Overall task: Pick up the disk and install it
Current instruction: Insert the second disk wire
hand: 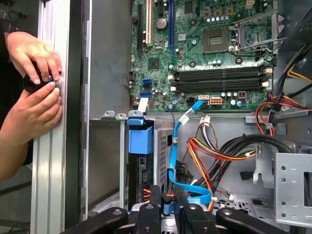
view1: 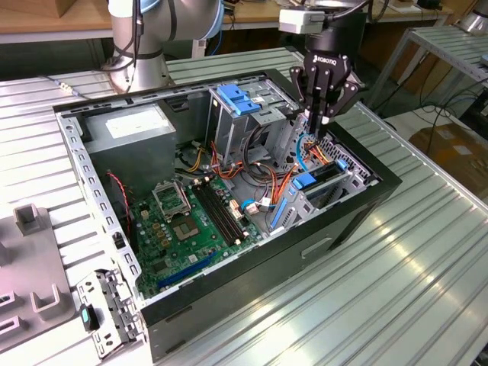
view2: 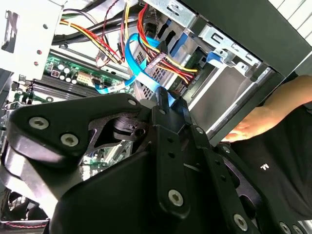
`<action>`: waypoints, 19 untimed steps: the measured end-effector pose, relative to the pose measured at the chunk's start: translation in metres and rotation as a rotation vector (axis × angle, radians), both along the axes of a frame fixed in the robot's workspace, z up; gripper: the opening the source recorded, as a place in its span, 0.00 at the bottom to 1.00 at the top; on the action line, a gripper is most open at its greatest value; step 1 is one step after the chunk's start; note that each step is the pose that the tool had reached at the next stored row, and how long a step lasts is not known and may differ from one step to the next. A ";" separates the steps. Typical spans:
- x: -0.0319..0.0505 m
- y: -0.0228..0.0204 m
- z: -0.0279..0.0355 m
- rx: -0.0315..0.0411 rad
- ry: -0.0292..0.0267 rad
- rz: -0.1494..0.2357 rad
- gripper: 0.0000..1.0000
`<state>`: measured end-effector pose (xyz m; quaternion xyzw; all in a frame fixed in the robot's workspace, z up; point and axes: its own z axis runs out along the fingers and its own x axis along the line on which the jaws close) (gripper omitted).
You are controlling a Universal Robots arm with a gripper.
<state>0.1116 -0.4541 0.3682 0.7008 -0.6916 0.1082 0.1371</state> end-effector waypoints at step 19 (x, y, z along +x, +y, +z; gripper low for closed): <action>-0.0162 -0.0200 -0.0097 0.0166 -0.0166 0.015 0.16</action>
